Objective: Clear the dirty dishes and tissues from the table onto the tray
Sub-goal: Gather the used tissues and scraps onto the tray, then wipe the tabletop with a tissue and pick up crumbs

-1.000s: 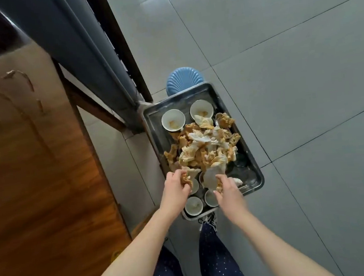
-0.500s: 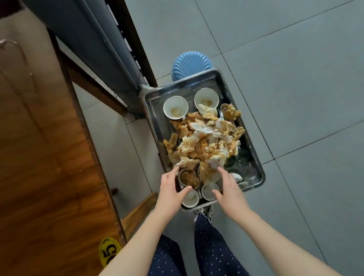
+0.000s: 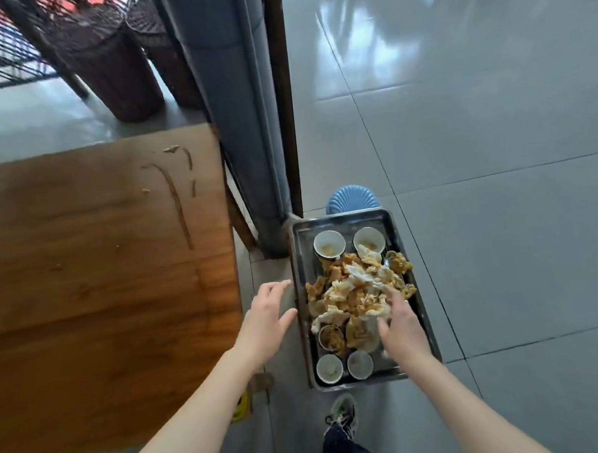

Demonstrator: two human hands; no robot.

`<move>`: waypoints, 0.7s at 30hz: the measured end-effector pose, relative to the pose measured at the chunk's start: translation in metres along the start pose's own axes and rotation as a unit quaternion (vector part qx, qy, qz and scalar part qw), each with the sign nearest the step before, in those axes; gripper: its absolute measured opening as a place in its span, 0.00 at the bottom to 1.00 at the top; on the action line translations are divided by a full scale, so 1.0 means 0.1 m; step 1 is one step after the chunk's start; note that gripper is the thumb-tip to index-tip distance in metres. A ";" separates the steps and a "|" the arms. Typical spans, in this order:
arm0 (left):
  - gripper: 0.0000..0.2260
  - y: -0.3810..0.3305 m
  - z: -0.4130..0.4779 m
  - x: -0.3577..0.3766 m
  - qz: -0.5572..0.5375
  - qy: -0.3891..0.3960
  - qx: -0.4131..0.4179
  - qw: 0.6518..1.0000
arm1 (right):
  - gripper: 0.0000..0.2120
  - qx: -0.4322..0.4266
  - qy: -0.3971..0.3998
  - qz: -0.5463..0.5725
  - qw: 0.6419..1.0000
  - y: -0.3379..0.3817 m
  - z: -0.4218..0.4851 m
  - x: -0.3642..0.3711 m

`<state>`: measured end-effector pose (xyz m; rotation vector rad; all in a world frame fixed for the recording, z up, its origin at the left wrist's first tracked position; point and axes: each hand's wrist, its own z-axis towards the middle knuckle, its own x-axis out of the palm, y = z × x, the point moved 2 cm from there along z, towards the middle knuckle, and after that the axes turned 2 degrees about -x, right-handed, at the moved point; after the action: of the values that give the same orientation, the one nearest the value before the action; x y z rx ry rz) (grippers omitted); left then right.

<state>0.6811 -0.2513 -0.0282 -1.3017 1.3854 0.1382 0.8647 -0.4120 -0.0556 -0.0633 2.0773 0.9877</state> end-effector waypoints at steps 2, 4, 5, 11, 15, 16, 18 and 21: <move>0.24 0.05 -0.14 -0.25 0.004 -0.029 0.003 1.000 | 0.30 -0.011 -0.009 -0.002 1.000 0.17 -0.06 -0.08; 0.24 0.13 -0.32 -0.48 0.016 -0.060 0.010 0.998 | 0.30 -0.032 -0.019 -0.022 0.999 0.36 -0.15 -0.11; 0.24 0.17 -0.42 -0.58 0.023 -0.075 0.011 0.997 | 0.29 -0.048 -0.027 -0.037 0.998 0.47 -0.20 -0.10; 0.24 0.63 -1.23 -1.12 0.069 -0.137 0.018 0.988 | 0.26 -0.141 -0.068 -0.083 0.984 1.28 -0.76 0.25; 0.24 1.14 -1.89 -1.45 0.074 -0.188 -0.009 0.979 | 0.27 -0.213 -0.069 -0.089 0.971 1.82 -1.28 0.74; 0.24 1.29 -2.06 -1.54 0.072 -0.201 -0.024 0.977 | 0.27 -0.233 -0.066 -0.092 0.966 1.95 -1.41 0.89; 0.24 1.60 -2.39 -1.69 0.079 -0.227 -0.052 0.969 | 0.27 -0.277 -0.053 -0.102 0.954 2.20 -1.64 1.22; 0.24 2.07 -2.89 -1.86 0.075 -0.255 -0.105 0.958 | 0.29 -0.341 -0.016 -0.126 0.931 2.55 -1.97 1.70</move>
<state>0.2968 -0.2707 0.0856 -1.2175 1.0375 0.6925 0.5312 -0.3195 0.0573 -0.6474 1.5543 1.4814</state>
